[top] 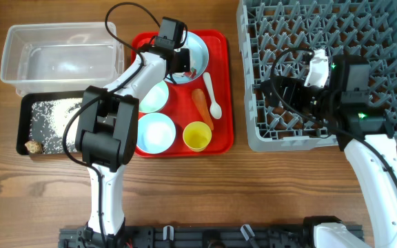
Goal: Sort waste into correct bins and load items into the dishwasher rack
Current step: 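Grasp the white tissue from the plate with the left gripper, then carry the tissue left and drop it into the clear bin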
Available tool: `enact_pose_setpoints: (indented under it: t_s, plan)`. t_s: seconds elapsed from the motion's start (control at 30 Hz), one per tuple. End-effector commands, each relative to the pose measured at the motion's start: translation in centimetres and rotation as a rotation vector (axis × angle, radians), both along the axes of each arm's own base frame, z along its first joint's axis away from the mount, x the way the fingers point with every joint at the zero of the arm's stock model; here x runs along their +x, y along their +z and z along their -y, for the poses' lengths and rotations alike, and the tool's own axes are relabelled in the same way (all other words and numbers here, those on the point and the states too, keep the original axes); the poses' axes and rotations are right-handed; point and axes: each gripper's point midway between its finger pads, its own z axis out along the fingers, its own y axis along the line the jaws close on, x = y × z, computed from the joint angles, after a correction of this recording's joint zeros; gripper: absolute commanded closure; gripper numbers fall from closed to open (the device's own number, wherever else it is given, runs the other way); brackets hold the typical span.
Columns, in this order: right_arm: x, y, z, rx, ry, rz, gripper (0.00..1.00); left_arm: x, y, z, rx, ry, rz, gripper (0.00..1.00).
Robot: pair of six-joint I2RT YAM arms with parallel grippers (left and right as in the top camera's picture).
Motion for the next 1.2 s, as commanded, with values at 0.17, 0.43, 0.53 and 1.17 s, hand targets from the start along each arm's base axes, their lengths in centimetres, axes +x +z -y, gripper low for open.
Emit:
enact_pose_setpoints:
  t_s: [0.17, 0.43, 0.53, 1.17]
  plan:
    - [0.2, -0.2, 0.0, -0.001, -0.011, -0.011, 0.01, 0.8, 0.9, 0.0, -0.009, 0.001, 0.033, 0.96]
    - [0.3, -0.2, 0.0, -0.002, -0.011, -0.011, 0.01, 1.8, 9.7, -1.5, -0.046, 0.033, 0.151, 0.96]
    - [0.3, -0.2, 0.0, -0.002, -0.011, -0.011, 0.01, 1.3, 13.2, -3.1, -0.058, 0.065, 0.187, 0.96]
    - [0.3, -0.1, 0.0, -0.001, -0.011, -0.010, 0.00, 0.5, 14.4, -27.7, 0.036, 0.633, 0.192, 0.59]
